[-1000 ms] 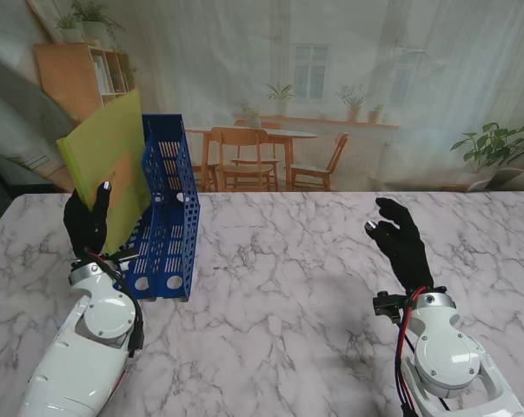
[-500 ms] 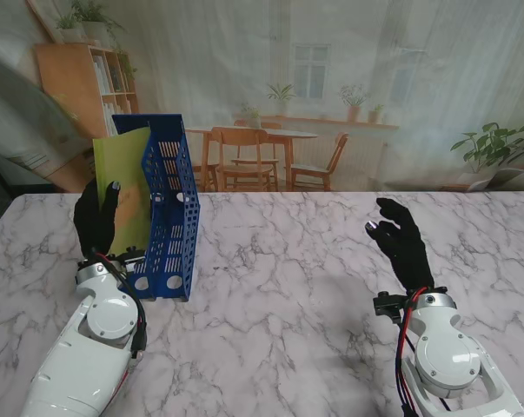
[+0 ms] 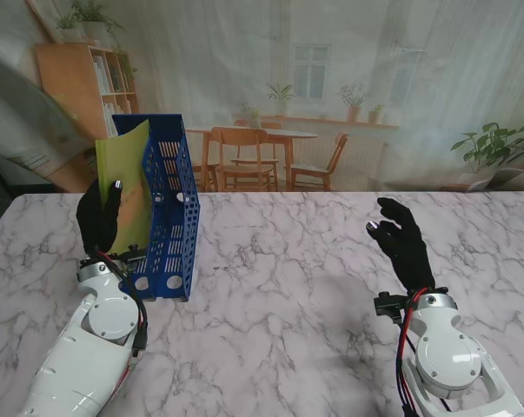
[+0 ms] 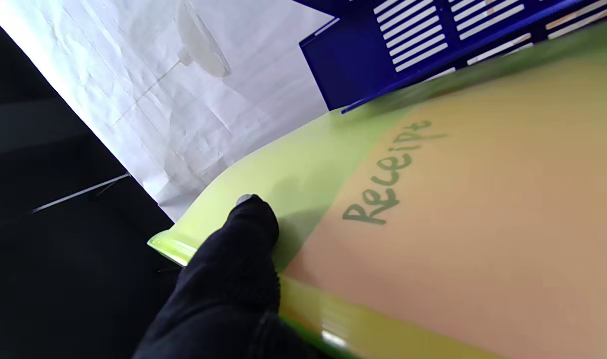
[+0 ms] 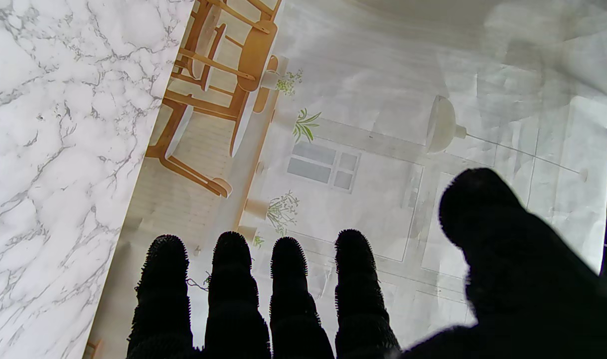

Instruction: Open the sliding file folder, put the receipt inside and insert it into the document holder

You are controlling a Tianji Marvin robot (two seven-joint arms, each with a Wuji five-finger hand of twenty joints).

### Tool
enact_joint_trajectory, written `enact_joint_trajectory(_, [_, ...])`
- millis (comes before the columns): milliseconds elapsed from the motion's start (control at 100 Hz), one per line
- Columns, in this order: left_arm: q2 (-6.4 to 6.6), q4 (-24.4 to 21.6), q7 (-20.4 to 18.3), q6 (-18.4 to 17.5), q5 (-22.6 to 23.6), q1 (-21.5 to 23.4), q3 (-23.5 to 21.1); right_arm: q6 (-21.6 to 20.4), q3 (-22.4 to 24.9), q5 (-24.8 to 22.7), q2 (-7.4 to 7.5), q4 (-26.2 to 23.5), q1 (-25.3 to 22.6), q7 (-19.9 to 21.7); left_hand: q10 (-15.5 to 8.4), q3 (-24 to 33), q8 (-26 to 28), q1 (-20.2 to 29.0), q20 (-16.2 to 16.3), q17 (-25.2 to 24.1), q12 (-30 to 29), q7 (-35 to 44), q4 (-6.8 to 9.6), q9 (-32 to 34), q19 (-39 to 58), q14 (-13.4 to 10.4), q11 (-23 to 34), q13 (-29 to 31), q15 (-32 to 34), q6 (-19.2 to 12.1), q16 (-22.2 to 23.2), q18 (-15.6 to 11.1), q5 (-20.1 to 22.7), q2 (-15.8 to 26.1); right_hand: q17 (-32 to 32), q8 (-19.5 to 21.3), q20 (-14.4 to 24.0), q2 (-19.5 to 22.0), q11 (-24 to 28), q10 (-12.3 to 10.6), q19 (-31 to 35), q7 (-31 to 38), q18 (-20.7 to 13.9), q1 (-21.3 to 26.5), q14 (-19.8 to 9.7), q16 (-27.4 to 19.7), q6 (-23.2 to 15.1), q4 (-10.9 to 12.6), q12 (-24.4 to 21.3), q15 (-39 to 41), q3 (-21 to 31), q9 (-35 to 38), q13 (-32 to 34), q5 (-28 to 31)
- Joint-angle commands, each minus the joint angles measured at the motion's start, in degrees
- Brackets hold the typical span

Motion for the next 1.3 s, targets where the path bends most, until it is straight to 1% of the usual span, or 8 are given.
enact_joint_trajectory(0, [0.39,0.2,-1.1,-0.1,1.1,-0.7,-0.1,-0.2,0.0,-0.1,-0.06,0.1,-0.3,0.0,-3.0,1.0,0.3,4.0,-0.5,0.1,0.7,3.9,-0.64,0.3,1.9,-2.2,1.2,0.1,-0.2,-7.8,-0.3,-4.4,0.9,2.5,-0.2,-0.4,0.8,1.2,1.3,-1.0,0.5,0.3,-2.6,1.4,-2.4,-0.4,0.2,0.8,0.4,0.0,-1.0,0.4,0.1,-0.1])
enact_joint_trajectory(160, [0.99,2.1,-3.5,-4.0,2.2,-1.9,-0.5,-0.8,0.0,-0.3,0.02,0.5,-0.2,0.3,-3.9,-0.4,-0.5,4.0,-0.9,-2.6,0.4,4.9,-0.41,-0.7,0.3,-3.2,0.6,-2.2,-1.5,-9.8,-0.7,-5.0,0.1,3.0,-0.2,-0.3,0.8,1.2,1.2,-1.4,0.5,0.5,-2.5,1.0,-2.8,-0.4,-0.3,0.6,0.4,0.0,-1.0,1.1,0.5,0.5])
enact_joint_trajectory(330, [1.69,5.3,-5.6,-6.0,3.8,-2.9,0.1,-0.9,0.0,-0.3,0.04,0.5,-0.1,0.3,-8.1,-7.2,-3.7,3.6,-0.9,-8.4,-0.6,2.7,0.69,-4.6,-2.9,-4.7,-2.0,-6.9,-4.6,-11.4,-1.7,-5.7,-2.1,1.4,-0.2,-0.3,0.8,1.0,1.1,-1.9,0.5,0.6,-2.5,0.9,-3.1,-0.5,-0.4,0.5,0.4,0.0,-0.8,1.9,0.6,0.9])
enact_joint_trajectory(370, [1.75,5.8,-6.1,-6.1,3.6,-2.8,0.2,-0.9,0.0,-0.4,0.04,0.6,-0.2,0.3,-6.1,-8.5,-4.2,0.5,-0.9,-9.7,-1.1,0.8,1.29,-6.5,-4.0,-4.8,-2.6,-8.3,-5.4,-11.4,-1.9,-5.8,-3.6,-0.3,-0.2,-0.2,0.8,0.9,1.1,-1.9,0.5,0.6,-2.5,1.0,-3.1,-0.5,-0.4,0.5,0.4,0.0,-0.8,1.9,0.6,1.0])
enact_joint_trajectory(540, [1.83,9.3,-5.6,-6.5,4.9,-3.4,1.2,-0.7,0.0,-0.6,0.03,0.6,-0.2,0.2,-6.7,-8.8,-5.6,-17.0,-1.6,-15.5,-2.2,-7.9,1.0,-14.1,-9.2,-4.7,-4.3,-15.2,-8.4,-10.3,-3.0,-6.6,-8.1,-7.1,-0.3,-0.2,0.8,0.8,1.1,-1.7,0.3,0.6,-2.5,1.1,-3.0,-0.5,-0.1,0.5,0.4,0.0,-0.5,1.8,0.6,1.0])
enact_joint_trajectory(660, [1.88,9.4,-5.1,-7.1,5.8,-3.1,1.3,-0.6,0.0,-0.6,0.02,0.5,-0.2,0.2,-5.2,-9.1,-6.2,-22.9,-2.2,-18.4,-2.6,-11.4,0.26,-19.3,-11.4,-3.7,-5.1,-19.1,-9.3,-7.6,-3.1,-7.1,-11.6,-11.2,-0.3,-0.1,0.8,0.8,1.2,-1.6,0.2,0.6,-2.4,1.2,-2.9,-0.5,0.0,0.5,0.5,0.0,-0.5,1.8,0.6,0.9])
enact_joint_trajectory(910, [2.66,1.8,-6.8,-8.7,7.1,0.3,-1.7,-0.7,0.0,-0.5,0.01,0.5,-0.2,0.1,-4.4,-7.5,-5.7,-21.8,-2.1,-19.2,-2.3,-12.0,0.9,-18.8,-11.5,-3.3,-4.1,-19.5,-9.1,-4.4,-2.5,-7.4,-10.6,-8.8,-0.2,0.0,0.9,1.0,1.4,-1.7,0.1,0.6,-2.4,1.2,-2.8,-0.5,0.1,0.5,0.7,0.0,-0.5,2.0,0.6,1.2])
enact_joint_trajectory(1290, [5.39,-16.5,-19.1,-8.7,4.4,5.2,-7.7,-0.9,0.1,-0.5,0.07,0.5,-0.2,0.4,-2.9,-6.8,-3.5,-14.9,-2.2,-20.3,-2.0,-11.3,1.35,-16.8,-12.2,-2.0,-3.5,-19.3,-9.2,-3.1,-1.3,-5.6,-8.3,-1.0,-0.2,0.1,1.0,1.2,1.0,-1.9,-0.5,0.4,-2.4,0.9,-2.8,-0.5,0.0,0.6,0.5,-0.2,-0.9,2.1,0.5,2.0])
